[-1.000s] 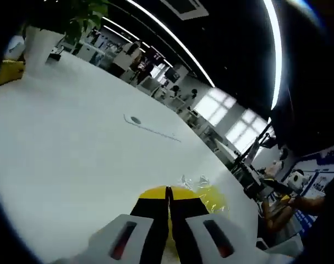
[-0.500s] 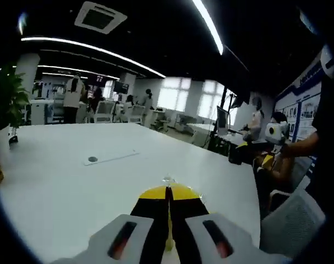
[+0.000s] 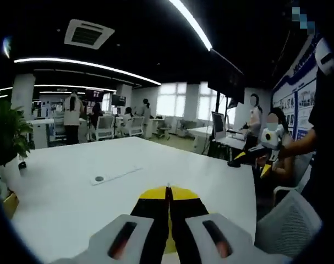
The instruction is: Compare the silicone blocks by pressing each to a similar depth, holding the contact briefly, and releasing to observe deformation and rebound differences across the visible hardness samples.
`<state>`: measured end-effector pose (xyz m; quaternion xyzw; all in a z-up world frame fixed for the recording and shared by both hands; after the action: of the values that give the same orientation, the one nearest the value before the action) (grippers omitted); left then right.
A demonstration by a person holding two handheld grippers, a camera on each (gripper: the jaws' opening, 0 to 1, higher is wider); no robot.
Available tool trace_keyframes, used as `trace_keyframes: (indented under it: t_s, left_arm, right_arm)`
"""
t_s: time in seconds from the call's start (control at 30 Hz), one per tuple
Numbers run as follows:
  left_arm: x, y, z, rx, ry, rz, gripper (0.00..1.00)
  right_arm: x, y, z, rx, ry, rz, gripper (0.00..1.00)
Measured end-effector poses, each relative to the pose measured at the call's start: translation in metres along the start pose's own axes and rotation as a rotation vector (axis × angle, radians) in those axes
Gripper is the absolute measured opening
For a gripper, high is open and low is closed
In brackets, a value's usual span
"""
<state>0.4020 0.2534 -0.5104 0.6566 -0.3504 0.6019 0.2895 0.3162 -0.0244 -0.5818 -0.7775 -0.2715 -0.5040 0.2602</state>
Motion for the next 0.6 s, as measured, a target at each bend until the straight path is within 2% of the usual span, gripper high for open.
trace_keyframes:
  t_s: [0.1,0.17,0.2,0.37,0.5,0.6]
  left_arm:
    - [0.029,0.003,-0.002,-0.016,0.048,0.027,0.0]
    - [0.044,0.006,-0.002,-0.029,0.063,0.057,0.0]
    - [0.047,0.006,-0.002,-0.032,0.066,0.056,0.0]
    - [0.086,0.022,-0.001,-0.095,0.105,0.143,0.0]
    - [0.106,0.027,0.0,-0.117,0.122,0.173,0.0]
    - [0.118,0.03,0.002,-0.13,0.141,0.196,0.0]
  right_arm:
    - [0.004,-0.007,0.004,0.028,0.005,-0.008,0.74]
    - [0.007,-0.011,0.007,0.045,0.001,-0.018,0.74]
    - [0.009,-0.012,0.009,0.053,0.003,-0.021,0.74]
    - [0.027,-0.022,0.018,0.096,0.028,-0.046,0.73]
    - [0.039,-0.031,0.025,0.14,0.049,-0.062,0.73]
    - [0.047,-0.04,0.031,0.199,0.045,-0.059,0.7]
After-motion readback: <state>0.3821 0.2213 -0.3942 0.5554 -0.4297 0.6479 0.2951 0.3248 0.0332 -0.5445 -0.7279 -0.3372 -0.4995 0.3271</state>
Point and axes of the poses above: the point that each gripper's makers call its tool centre point, and the gripper's own axes: z roughly forward along the fingers, y roughly to its right, x roughly out of its top, the point moved 2 cm from there along -z, roughly backward along the fingers, and after that the axes turned 8 degrees about z, right-handed, at the moved point
